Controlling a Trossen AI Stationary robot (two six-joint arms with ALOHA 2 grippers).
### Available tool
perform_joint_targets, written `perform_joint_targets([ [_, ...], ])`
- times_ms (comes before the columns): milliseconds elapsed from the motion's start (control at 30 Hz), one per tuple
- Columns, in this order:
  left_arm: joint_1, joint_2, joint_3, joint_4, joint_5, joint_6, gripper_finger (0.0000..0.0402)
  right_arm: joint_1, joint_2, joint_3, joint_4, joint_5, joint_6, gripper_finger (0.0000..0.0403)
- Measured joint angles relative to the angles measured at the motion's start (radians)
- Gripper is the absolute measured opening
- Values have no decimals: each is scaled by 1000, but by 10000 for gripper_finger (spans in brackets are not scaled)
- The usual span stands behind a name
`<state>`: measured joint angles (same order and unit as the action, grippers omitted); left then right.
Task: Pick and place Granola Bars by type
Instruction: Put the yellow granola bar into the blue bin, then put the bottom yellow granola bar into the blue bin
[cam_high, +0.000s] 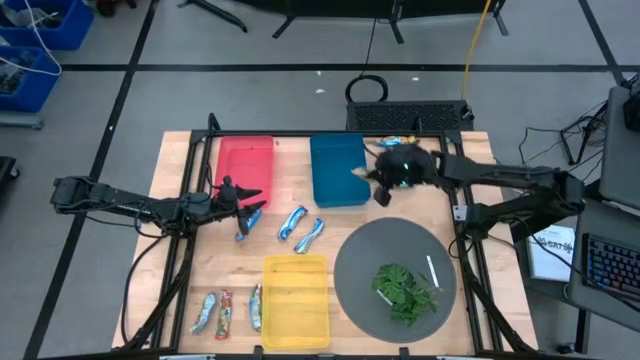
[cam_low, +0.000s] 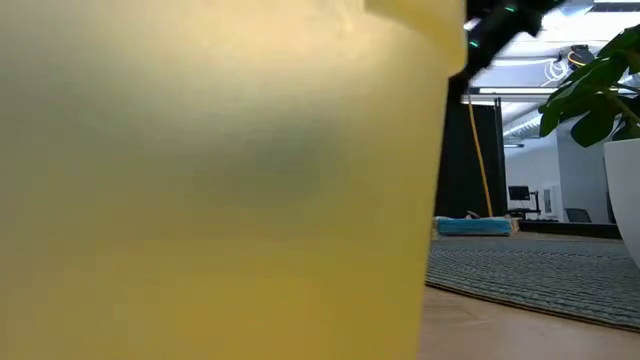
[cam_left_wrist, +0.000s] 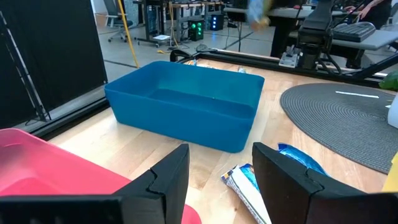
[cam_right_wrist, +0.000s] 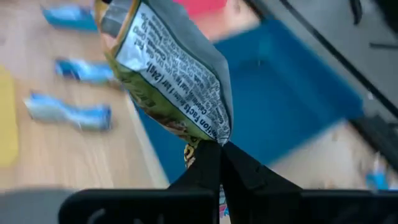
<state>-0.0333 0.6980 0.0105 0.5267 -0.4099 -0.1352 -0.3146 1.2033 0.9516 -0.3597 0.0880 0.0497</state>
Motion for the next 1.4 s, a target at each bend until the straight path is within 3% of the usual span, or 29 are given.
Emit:
perform_joint_targets([
  [267,0,0,0,0,0,0,179,-146,383,384,-209,-151,-174,0],
  [467,0,0,0,0,0,0,179,-185,613,546,-307,-161,-260,0],
  [567,0,0,0,0,0,0,179,-181,673,566,-276,-92,-280,0],
  [667,0,0,0,0,0,0,179,-182,701,567,-244,-27,-300,0],
  [967,0,0,0,0,0,0,179,-201,716,568,-212,-32,-247,12],
  [1167,0,0,0,0,0,0,179,-189,716,568,-218,-16,-275,87],
  [1267,0,0,0,0,0,0,179,-170,697,568,-254,68,-280,131],
  [1400,0,0,0,0,0,0,179,-134,620,568,-449,170,-284,171],
])
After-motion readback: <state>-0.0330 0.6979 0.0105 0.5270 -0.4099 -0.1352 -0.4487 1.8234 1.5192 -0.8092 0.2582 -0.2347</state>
